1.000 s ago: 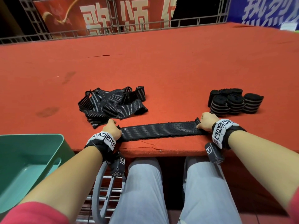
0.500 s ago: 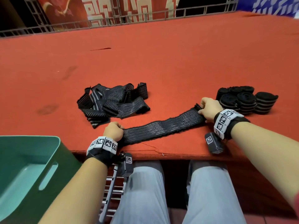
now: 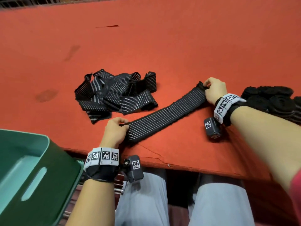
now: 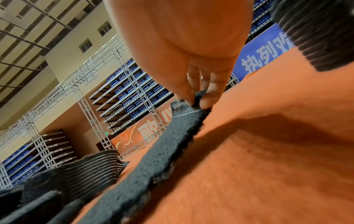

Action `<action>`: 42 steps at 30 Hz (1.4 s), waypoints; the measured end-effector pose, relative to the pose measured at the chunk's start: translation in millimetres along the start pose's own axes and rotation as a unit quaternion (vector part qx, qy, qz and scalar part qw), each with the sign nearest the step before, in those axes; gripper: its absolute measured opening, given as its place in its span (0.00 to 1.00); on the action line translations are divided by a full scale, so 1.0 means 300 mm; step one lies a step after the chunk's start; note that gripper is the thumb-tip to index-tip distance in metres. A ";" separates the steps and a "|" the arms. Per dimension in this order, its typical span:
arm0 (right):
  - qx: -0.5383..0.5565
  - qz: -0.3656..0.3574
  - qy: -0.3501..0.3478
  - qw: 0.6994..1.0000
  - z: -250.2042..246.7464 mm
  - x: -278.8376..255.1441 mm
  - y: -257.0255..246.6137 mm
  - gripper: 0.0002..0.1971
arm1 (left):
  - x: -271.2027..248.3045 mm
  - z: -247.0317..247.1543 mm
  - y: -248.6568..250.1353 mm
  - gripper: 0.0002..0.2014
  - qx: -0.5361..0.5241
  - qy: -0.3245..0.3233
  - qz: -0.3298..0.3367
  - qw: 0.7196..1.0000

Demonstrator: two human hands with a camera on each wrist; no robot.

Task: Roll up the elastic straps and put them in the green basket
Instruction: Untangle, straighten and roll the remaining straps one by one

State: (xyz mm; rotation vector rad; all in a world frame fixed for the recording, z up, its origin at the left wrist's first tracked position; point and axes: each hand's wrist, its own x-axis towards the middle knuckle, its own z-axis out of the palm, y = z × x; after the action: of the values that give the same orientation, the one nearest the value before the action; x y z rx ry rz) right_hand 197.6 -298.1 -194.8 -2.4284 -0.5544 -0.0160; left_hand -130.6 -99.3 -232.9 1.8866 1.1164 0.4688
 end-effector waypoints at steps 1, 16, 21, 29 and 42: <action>-0.006 0.000 -0.003 1.000 0.013 0.016 -0.008 0.19 | 0.001 0.002 0.003 0.08 -0.003 0.000 0.001 1.000; -0.020 -0.023 -0.091 0.995 0.000 -0.003 -0.090 0.14 | -0.050 0.013 0.024 0.06 0.033 -0.068 -0.025 0.997; 0.006 -0.089 -0.107 0.990 -0.051 -0.118 -0.139 0.11 | -0.115 0.010 0.042 0.06 -0.053 -0.071 -0.040 0.995; 0.072 -0.163 -0.139 0.974 -0.094 -0.435 -0.166 0.09 | -0.248 0.006 0.084 0.14 -0.184 -0.117 -0.045 0.975; 0.096 -0.274 -0.236 0.927 0.033 -0.789 -0.205 0.16 | -0.351 0.032 0.115 0.05 -0.221 -0.159 -0.049 0.961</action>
State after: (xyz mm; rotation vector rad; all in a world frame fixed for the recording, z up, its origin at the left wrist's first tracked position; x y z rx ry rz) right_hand -43.3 -340.1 -201.0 -2.0087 -1.3701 0.3797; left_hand -161.8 -200.4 -198.7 1.4458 0.8068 0.3118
